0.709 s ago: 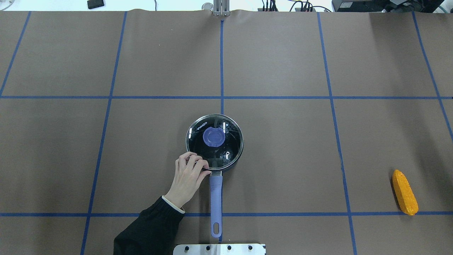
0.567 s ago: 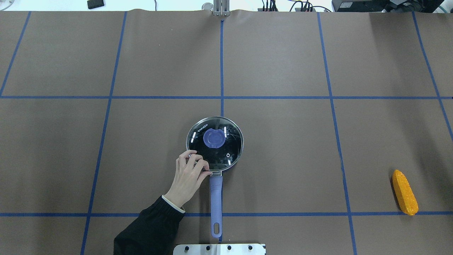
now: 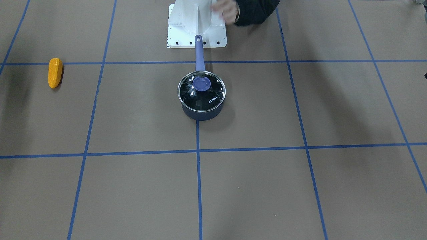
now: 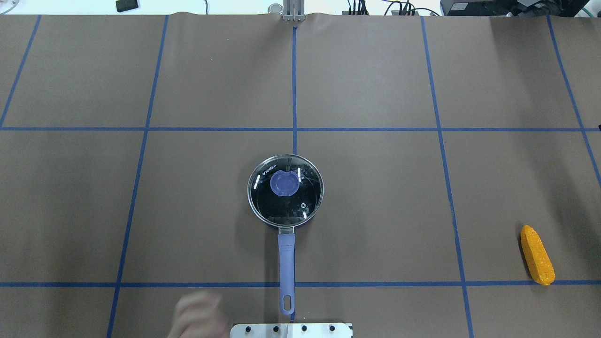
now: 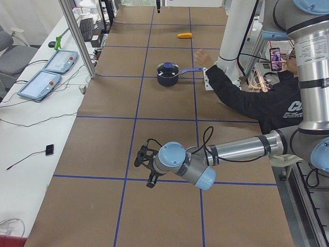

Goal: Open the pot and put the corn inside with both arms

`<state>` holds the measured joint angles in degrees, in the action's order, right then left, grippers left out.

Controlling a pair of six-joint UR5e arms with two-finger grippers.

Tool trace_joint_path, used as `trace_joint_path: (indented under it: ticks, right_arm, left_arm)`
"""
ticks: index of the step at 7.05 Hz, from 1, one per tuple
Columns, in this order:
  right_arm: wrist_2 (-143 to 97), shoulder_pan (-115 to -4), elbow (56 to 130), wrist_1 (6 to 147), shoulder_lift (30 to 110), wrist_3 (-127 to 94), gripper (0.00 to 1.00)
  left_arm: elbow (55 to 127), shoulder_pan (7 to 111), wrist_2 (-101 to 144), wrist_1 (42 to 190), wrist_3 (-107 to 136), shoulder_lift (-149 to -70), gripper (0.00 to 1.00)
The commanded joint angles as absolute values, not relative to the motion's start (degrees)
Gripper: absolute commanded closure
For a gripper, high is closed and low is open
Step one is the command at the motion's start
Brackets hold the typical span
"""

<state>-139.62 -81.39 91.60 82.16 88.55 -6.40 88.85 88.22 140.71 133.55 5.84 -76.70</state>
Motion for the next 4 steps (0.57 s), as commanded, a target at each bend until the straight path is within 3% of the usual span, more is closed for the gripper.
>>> trace_joint_path:
  ticks: [1,4]
  right_arm:
    - [-139.6,-81.4,91.7,82.1,87.0,-6.5,0.00]
    - [-140.5,-81.1,92.6,82.2,89.0,-6.7,0.00]
  left_arm:
    - [88.9,88.2,140.7,133.6,5.9,-76.9,0.02]
    - [92.4,88.1,140.7,133.8,13.7,-78.0,0.02]
